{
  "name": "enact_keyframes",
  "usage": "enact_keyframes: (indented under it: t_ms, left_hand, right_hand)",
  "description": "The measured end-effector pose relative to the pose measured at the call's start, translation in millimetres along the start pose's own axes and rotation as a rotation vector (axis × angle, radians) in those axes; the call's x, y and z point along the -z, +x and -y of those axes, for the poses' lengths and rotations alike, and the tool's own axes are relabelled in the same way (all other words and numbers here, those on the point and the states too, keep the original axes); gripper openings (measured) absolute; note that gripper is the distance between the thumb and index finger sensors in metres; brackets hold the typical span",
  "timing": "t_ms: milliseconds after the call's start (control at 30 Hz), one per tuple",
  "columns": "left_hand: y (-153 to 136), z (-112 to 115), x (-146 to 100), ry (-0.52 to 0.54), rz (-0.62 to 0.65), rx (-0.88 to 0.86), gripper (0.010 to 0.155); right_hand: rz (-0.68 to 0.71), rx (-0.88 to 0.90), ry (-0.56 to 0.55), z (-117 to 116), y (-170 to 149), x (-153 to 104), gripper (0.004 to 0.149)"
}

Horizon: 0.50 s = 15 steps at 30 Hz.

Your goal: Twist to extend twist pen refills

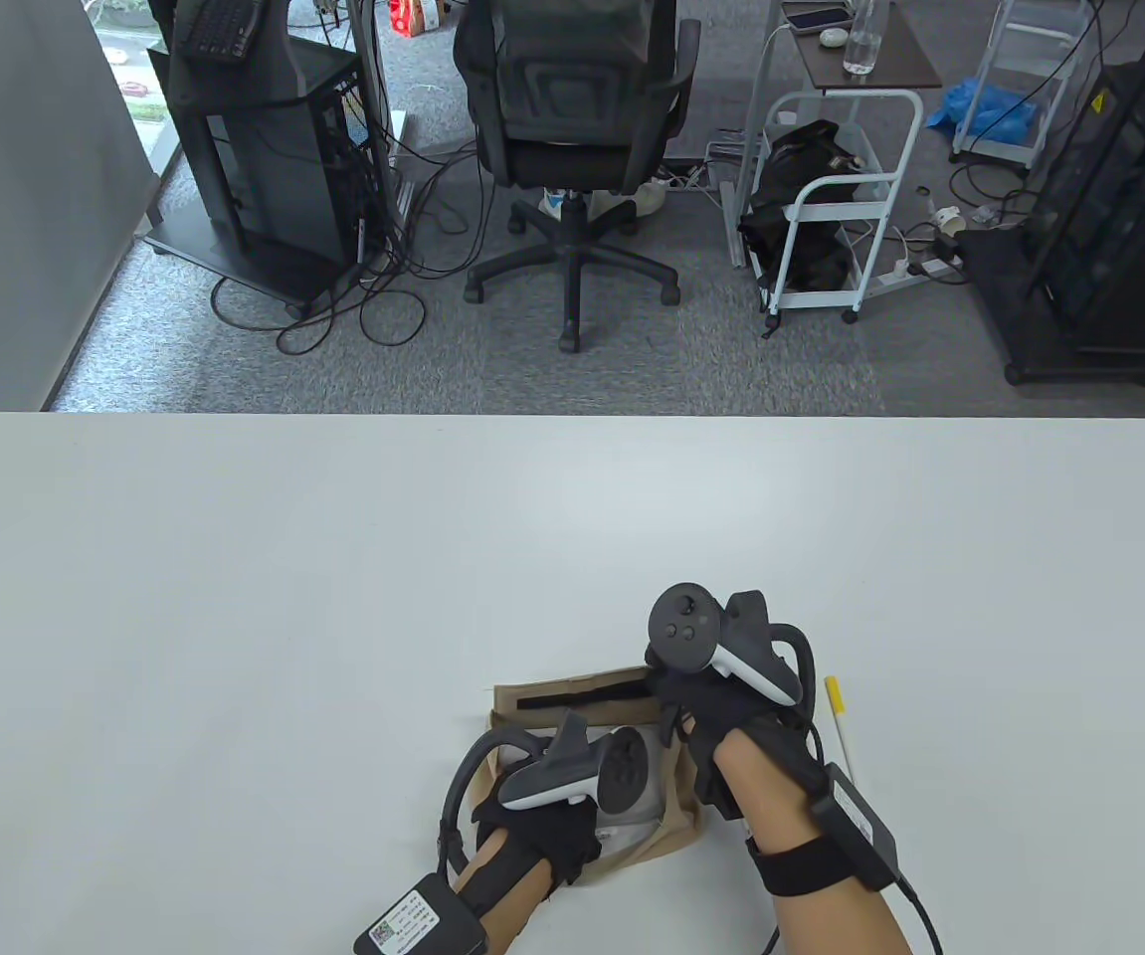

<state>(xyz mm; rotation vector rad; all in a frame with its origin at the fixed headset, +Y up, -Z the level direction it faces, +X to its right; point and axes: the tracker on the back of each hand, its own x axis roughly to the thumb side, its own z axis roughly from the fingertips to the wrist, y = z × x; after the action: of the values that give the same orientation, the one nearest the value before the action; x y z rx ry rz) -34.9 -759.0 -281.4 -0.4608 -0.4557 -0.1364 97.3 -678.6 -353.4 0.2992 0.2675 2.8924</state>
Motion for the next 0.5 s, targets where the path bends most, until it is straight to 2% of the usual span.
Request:
enact_keyframes:
  t_ms: [233,367,500]
  left_hand:
    - [9.2,1.5,-1.8,0.038,0.008,0.084,0.065]
    - [14.2,2.1,-5.7,0.111,0.067,0.14,0.053]
    - [15.9,2.7,-7.3,0.152,0.107,0.193,0.05]
  right_hand:
    - [-0.004,-0.004,-0.005,-0.6,-0.1,0.1,0.045]
    - [-0.005,-0.006,-0.01,-0.6,-0.1,0.0,0.045]
    - [-0.002,-0.017,-0.02,-1.1,0.8,0.3,0.045]
